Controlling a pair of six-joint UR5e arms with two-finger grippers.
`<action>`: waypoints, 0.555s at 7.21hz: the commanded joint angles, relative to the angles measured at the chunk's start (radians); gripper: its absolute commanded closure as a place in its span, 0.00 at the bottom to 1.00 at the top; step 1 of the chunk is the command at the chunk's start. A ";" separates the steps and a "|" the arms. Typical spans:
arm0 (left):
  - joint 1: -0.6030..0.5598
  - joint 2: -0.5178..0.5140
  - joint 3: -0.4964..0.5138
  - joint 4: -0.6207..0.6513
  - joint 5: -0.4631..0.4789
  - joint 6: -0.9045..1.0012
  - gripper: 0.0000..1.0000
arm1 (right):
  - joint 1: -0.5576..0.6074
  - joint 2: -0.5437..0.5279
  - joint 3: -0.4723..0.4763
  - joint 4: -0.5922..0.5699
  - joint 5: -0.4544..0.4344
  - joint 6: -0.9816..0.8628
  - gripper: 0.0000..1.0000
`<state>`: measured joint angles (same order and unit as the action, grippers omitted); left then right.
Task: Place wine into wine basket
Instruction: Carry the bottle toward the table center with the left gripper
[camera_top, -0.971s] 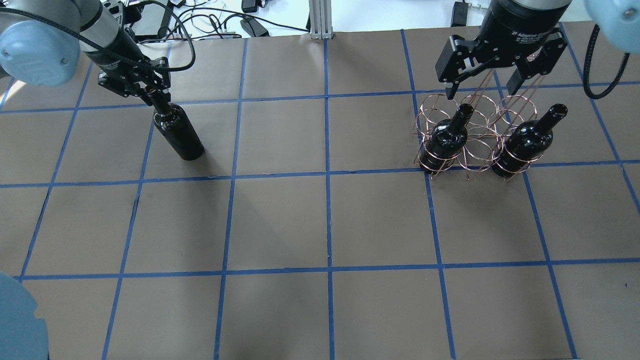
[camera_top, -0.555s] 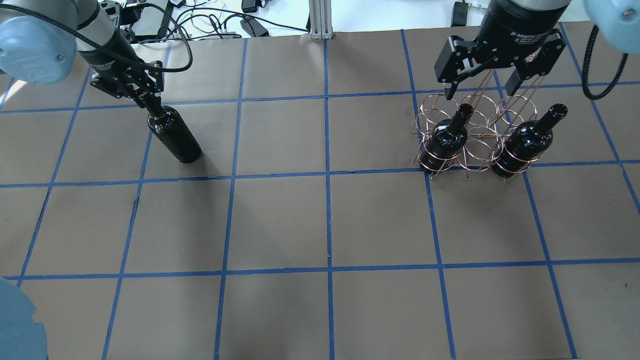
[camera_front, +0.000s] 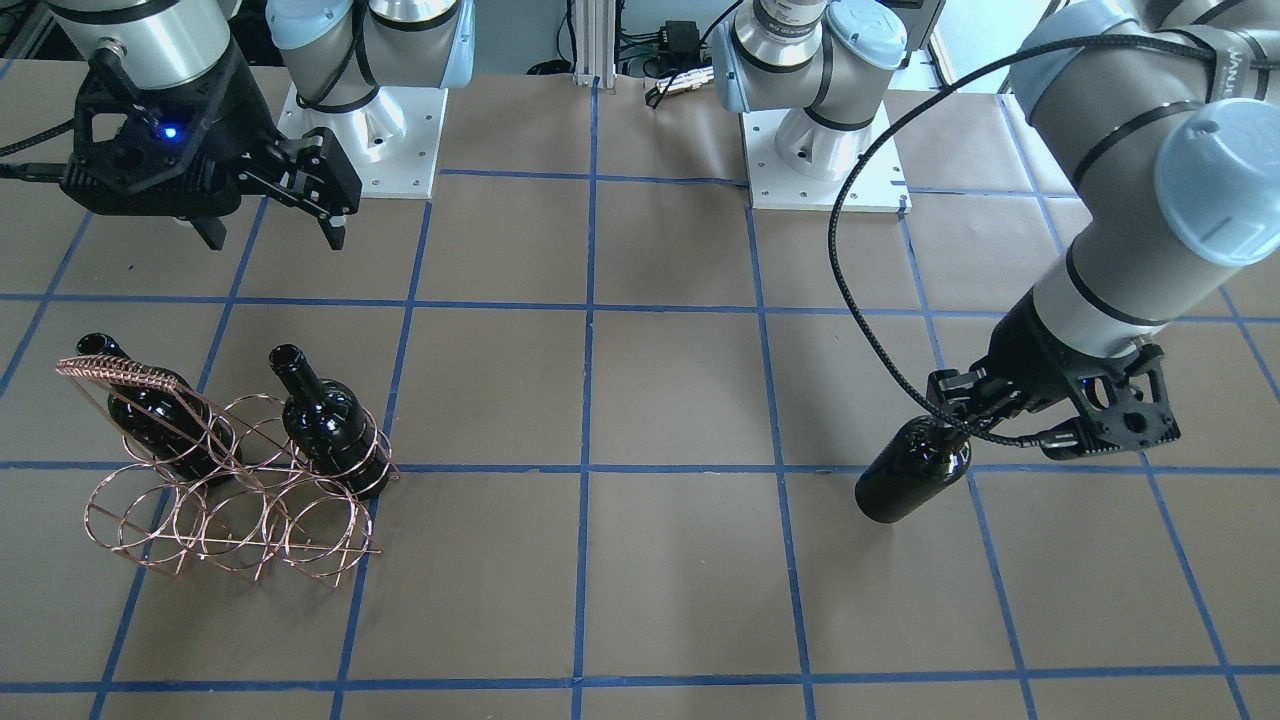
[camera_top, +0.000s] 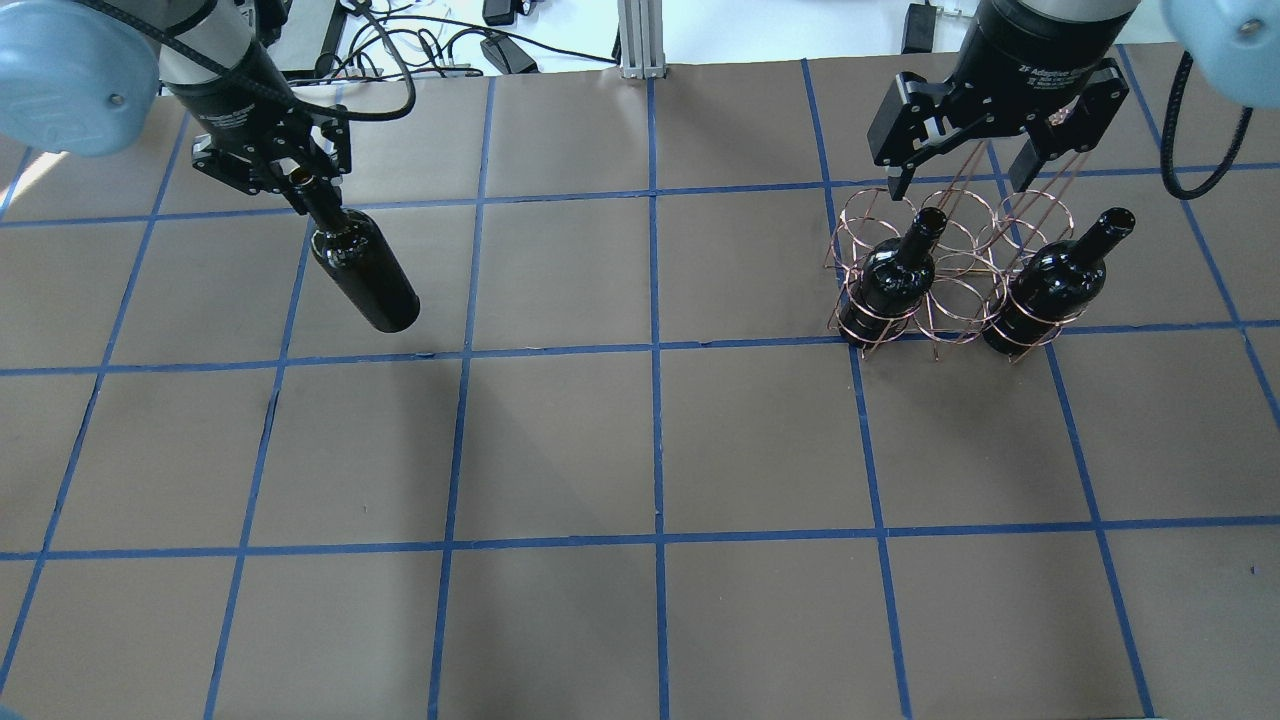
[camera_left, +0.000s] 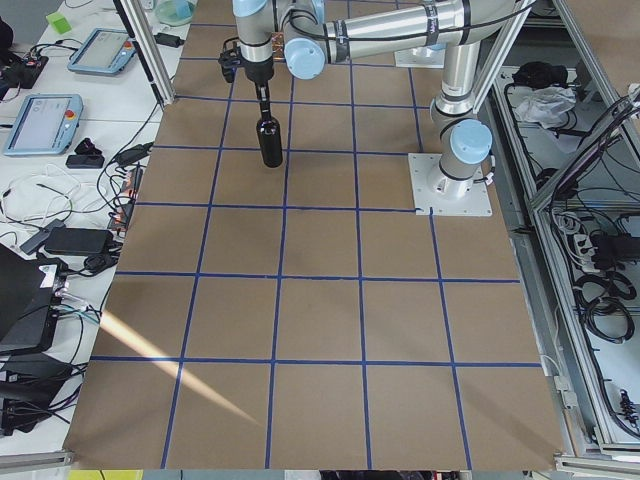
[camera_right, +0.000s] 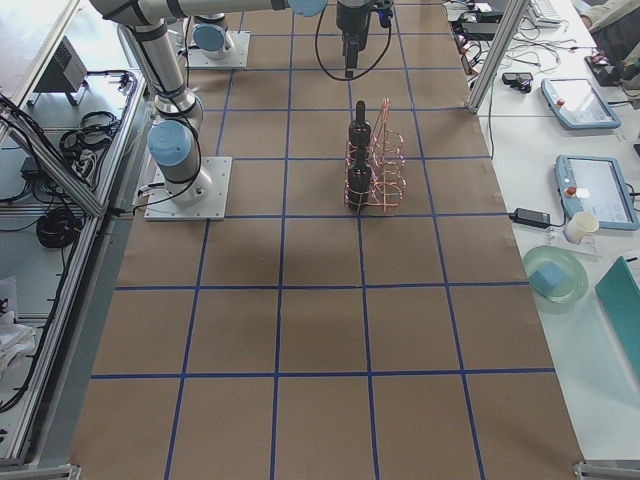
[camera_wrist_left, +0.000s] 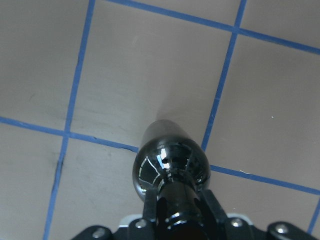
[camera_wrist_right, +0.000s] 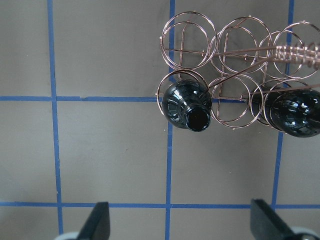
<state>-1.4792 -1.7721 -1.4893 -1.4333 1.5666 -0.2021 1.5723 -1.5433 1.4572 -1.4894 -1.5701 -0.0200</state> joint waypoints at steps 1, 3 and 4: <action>-0.061 0.090 -0.078 -0.024 -0.070 -0.252 1.00 | 0.000 0.000 0.000 0.000 0.001 0.000 0.00; -0.100 0.207 -0.231 -0.025 -0.098 -0.388 1.00 | 0.000 0.002 0.000 0.000 0.001 0.000 0.00; -0.165 0.258 -0.299 -0.029 -0.114 -0.452 1.00 | 0.000 0.002 0.000 0.000 0.002 0.000 0.00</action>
<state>-1.5829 -1.5823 -1.6981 -1.4592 1.4742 -0.5759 1.5723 -1.5419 1.4573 -1.4895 -1.5689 -0.0199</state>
